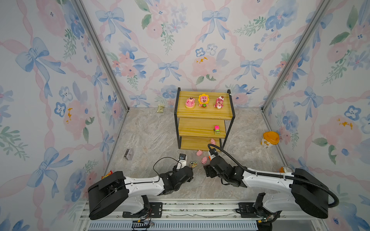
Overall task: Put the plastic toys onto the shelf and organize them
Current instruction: 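Reach the right gripper across toward the overturned ladder truck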
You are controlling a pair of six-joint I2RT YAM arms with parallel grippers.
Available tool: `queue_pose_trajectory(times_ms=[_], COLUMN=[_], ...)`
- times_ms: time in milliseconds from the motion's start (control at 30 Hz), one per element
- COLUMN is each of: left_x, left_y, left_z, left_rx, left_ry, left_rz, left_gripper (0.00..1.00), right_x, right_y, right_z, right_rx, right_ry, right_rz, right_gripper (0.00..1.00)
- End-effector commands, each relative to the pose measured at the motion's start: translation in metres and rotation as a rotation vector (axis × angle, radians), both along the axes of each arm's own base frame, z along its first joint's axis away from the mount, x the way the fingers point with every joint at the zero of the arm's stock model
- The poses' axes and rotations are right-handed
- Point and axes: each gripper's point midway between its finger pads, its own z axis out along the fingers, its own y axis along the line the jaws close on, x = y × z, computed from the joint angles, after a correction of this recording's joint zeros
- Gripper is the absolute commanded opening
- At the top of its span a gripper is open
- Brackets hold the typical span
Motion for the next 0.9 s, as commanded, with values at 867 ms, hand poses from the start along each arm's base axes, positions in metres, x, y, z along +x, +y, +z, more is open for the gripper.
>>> queue_pose_trajectory(times_ms=[867], left_x=[-0.012], left_y=[0.053], left_z=[-0.006], left_rx=[-0.084], left_ry=[0.012], left_rz=[0.159], left_gripper=[0.70], right_x=[-0.024], right_y=[0.089], right_z=[0.003], right_rx=[-0.301], right_ry=[0.047], right_rz=[0.823], right_gripper=[0.61])
